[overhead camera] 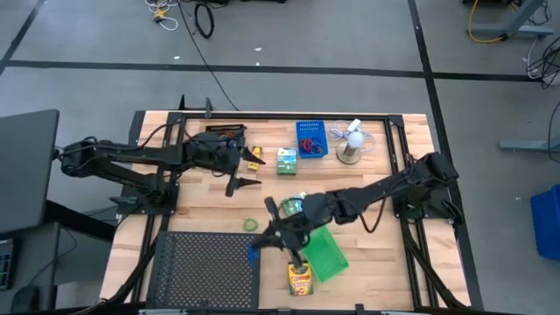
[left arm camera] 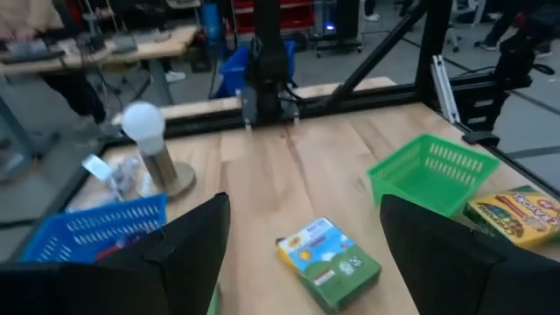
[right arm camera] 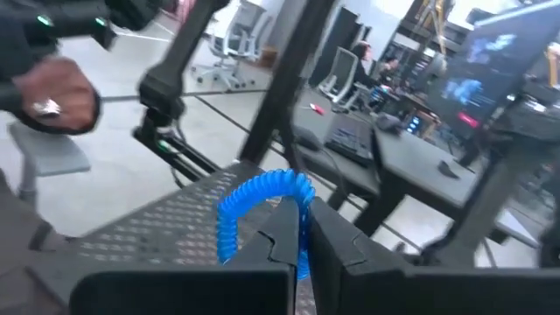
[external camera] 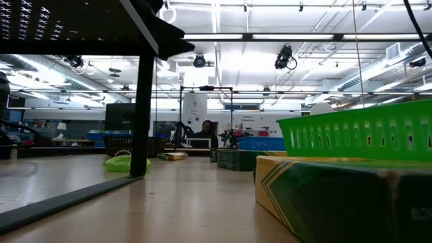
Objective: Pick & Place Office Desk Supplies
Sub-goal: Put the blue spring keychain into the blue bin
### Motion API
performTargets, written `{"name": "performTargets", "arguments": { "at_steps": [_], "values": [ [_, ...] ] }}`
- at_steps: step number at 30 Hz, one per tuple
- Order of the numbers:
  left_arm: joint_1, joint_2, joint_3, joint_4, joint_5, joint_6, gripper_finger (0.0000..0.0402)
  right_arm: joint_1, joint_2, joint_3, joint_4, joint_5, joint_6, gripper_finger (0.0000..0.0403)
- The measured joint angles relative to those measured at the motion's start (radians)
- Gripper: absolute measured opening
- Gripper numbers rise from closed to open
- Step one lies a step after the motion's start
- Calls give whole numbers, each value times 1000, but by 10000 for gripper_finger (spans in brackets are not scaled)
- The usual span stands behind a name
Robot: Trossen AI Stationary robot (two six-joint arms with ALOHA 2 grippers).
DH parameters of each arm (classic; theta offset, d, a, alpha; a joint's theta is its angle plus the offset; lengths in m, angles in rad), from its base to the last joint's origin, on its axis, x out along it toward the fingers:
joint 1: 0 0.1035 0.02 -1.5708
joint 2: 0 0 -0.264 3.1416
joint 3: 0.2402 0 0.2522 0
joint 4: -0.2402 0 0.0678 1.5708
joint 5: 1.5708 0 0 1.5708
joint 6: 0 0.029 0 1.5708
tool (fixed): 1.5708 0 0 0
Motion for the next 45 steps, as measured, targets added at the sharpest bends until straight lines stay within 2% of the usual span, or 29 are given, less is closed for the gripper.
{"name": "performTargets", "arguments": {
  "at_steps": [4, 10, 20, 28, 33, 42, 45],
  "values": [
    [29, -58, 0, -52, -4, 27, 303, -21, 0, -37, 46, -6, -7, 10],
    [74, -220, -7, -183, 1, 12, 303, -41, 0, -117, 134, -21, -2, 10],
    [72, -667, -199, -226, -52, -83, 303, -105, -42, -255, 268, -35, 11, 10],
    [72, -959, -336, -392, -106, -140, 303, -194, -168, -421, 357, -63, 40, 10],
    [72, -1034, -370, -431, -118, -147, 303, -273, -252, -561, 447, -86, 70, 10],
    [72, -1035, -377, -435, -139, -160, 303, -456, -383, -801, 575, -323, 174, 10],
    [72, -1035, -377, -434, -139, -157, 303, -518, -412, -861, 615, -347, 199, 10]
  ]
}}
